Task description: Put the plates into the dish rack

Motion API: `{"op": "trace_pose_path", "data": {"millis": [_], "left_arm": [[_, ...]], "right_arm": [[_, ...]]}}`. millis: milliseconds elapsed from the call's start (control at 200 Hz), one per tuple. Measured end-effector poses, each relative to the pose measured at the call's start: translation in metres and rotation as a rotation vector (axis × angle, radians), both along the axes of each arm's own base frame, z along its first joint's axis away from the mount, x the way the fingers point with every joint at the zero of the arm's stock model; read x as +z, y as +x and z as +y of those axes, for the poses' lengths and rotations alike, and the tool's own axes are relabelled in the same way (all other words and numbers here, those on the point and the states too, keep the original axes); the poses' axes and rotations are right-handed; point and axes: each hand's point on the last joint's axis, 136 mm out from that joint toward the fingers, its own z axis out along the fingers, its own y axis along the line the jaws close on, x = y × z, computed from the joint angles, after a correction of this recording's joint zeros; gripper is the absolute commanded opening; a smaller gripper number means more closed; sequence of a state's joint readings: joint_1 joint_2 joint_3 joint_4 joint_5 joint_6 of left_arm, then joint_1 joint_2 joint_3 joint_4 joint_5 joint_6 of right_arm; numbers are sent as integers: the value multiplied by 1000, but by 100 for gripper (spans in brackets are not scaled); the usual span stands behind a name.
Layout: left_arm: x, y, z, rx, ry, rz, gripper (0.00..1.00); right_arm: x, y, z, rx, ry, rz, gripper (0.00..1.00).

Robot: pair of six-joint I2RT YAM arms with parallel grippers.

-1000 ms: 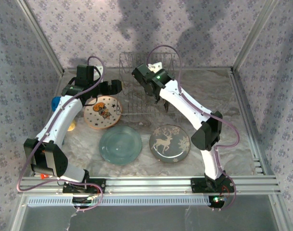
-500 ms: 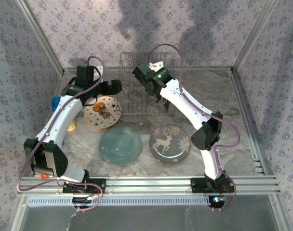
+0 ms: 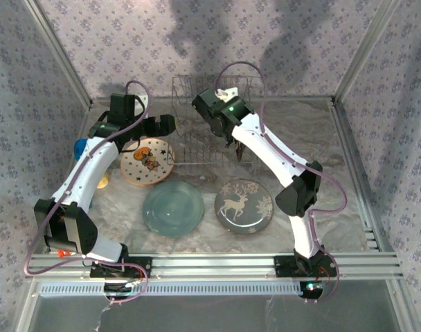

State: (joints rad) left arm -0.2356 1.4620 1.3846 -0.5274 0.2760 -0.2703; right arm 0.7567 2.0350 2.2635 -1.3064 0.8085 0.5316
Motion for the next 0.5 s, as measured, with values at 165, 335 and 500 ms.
{"op": "trace_pose_path", "data": {"millis": [165,335,500], "left_arm": [[0,0,0,0,0,0,99],[0,0,0,0,0,0,99],[0,0,0,0,0,0,100]], "right_arm": [[4,1,-3,-10,8,-13,0],[5,1,-4,-11,6,-15,0],[6,2,-5,-15,-2,-21,0]]}}
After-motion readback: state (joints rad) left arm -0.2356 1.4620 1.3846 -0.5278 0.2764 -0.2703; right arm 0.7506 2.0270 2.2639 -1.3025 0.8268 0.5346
